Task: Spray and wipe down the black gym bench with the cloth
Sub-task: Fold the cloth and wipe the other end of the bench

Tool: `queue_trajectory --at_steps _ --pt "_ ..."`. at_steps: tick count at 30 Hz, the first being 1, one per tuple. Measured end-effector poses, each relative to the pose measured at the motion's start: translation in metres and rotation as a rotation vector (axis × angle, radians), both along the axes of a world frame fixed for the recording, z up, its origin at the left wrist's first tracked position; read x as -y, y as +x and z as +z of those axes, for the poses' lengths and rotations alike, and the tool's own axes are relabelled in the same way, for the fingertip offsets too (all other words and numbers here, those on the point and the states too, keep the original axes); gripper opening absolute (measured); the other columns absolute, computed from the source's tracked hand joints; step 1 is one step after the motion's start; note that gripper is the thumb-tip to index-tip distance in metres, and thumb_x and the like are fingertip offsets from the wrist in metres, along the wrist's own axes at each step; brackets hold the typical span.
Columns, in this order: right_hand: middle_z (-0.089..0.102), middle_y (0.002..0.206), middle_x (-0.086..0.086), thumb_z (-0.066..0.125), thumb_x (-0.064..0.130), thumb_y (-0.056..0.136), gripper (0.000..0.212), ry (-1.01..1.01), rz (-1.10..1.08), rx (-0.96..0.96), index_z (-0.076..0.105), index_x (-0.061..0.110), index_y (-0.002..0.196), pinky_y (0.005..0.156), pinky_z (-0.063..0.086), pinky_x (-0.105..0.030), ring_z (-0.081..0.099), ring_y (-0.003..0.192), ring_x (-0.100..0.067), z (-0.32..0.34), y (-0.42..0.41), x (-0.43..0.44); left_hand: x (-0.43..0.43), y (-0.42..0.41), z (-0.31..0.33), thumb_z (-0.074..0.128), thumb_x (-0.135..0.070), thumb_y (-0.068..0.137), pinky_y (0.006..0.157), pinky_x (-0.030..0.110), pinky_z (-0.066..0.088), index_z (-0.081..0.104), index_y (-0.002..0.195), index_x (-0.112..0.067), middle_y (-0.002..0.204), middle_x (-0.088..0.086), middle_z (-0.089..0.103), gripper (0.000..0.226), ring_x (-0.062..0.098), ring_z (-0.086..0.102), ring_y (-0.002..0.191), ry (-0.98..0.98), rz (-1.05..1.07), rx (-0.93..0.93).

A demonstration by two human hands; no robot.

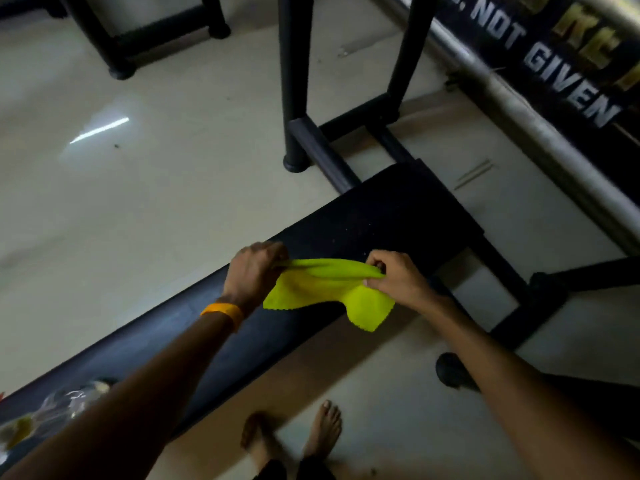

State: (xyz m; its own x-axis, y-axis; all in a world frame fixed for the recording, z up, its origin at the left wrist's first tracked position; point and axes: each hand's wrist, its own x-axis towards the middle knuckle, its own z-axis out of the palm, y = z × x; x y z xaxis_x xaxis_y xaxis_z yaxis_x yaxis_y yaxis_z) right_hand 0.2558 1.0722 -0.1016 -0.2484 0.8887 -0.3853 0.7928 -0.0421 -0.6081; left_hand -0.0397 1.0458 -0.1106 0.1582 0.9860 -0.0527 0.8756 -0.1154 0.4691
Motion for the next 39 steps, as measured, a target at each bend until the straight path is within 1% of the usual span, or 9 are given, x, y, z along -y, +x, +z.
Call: queue_trajectory --at_steps 8,11,14,17,21,26,32,34,39 --pt "0.061 0.084 -0.007 0.069 -0.001 0.072 0.021 0.591 -0.305 0.144 0.065 0.015 0.084 0.059 0.042 -0.031 0.058 0.072 -0.024 -0.001 0.072 -0.046 -0.146 0.1 0.006 0.048 -0.019 0.082 0.066 0.038 0.033 0.062 0.083 -0.011 0.081 0.011 0.064 0.015 0.035 0.058 0.079 0.243 -0.114 0.019" --pt "0.064 0.094 -0.004 0.076 0.015 0.074 0.025 0.31 -0.101 0.171 0.067 0.017 0.097 0.068 0.055 -0.039 0.065 0.085 -0.028 -0.027 0.078 -0.038 -0.158 0.112 -0.023 0.044 -0.022 0.079 0.072 0.04 0.035 0.061 0.091 -0.011 0.088 0.011 0.064 0.023 0.035 0.057 0.091 0.22 -0.137 -0.002" --pt "0.069 0.096 0.002 0.081 0.027 0.078 0.03 -0.087 -0.008 0.159 0.071 0.02 0.105 0.076 0.056 -0.039 0.067 0.084 -0.017 -0.052 0.072 -0.028 -0.142 0.114 -0.065 0.055 -0.002 0.077 0.087 0.05 0.042 0.06 0.113 -0.004 0.112 0.019 0.062 0.036 0.042 0.055 0.111 0.054 -0.074 -0.056" --pt "0.072 0.101 -0.001 0.073 0.025 0.086 0.018 -0.015 -0.087 0.142 0.072 0.018 0.103 0.074 0.054 -0.034 0.069 0.089 -0.02 -0.065 0.063 -0.038 -0.119 0.121 -0.093 0.055 -0.002 0.074 0.102 0.054 0.042 0.053 0.13 0.001 0.132 0.022 0.056 0.056 0.043 0.051 0.126 -0.063 -0.022 -0.022" --pt "0.065 0.122 -0.011 0.061 0.022 0.088 0.035 0.235 -0.118 0.091 0.066 0.01 0.121 0.093 0.053 -0.045 0.062 0.112 -0.032 -0.088 0.041 -0.073 -0.101 0.135 -0.121 0.056 -0.015 0.093 0.122 0.056 0.022 0.032 0.153 0.001 0.161 0.022 0.032 0.067 0.04 0.028 0.15 -0.143 0.093 0.017" --pt "0.028 0.164 -0.007 0.052 0.04 0.095 0.06 0.351 0.132 0.295 0.04 0.029 0.152 0.12 0.024 -0.048 0.023 0.152 -0.032 -0.136 0.017 -0.108 -0.103 0.146 -0.152 0.03 -0.03 0.101 0.126 0.052 0.01 0.019 0.159 -0.003 0.167 0.015 0.018 0.064 0.031 0.015 0.156 -0.071 0.155 0.026" --pt "0.01 0.17 0.0 0.029 0.062 0.099 0.064 0.487 0.34 0.488 0.017 0.04 0.158 0.125 0.009 -0.051 0.006 0.157 -0.026 -0.171 0.049 -0.138 -0.104 0.152 -0.181 0.025 -0.036 0.104 0.127 0.05 0.006 0.014 0.161 -0.011 0.169 0.009 0.012 0.064 0.025 0.006 0.157 -0.005 0.112 -0.173" --pt "0.012 0.169 -0.001 0.029 0.062 0.099 0.065 0.491 0.258 0.529 0.018 0.039 0.158 0.124 0.013 -0.052 0.009 0.156 -0.028 -0.174 0.069 -0.161 -0.104 0.152 -0.185 0.025 -0.037 0.104 0.127 0.05 0.007 0.013 0.162 -0.013 0.169 0.009 0.011 0.064 0.026 0.005 0.157 -0.002 0.111 -0.206" --pt "0.01 0.169 -0.004 0.025 0.06 0.101 0.064 0.355 -0.301 0.599 0.015 0.036 0.159 0.123 0.009 -0.057 0.007 0.156 -0.03 -0.176 0.02 -0.141 -0.102 0.151 -0.19 0.028 -0.036 0.102 0.127 0.051 0.008 0.016 0.162 -0.018 0.17 0.009 0.01 0.063 0.027 0.004 0.158 0.004 0.111 -0.243"
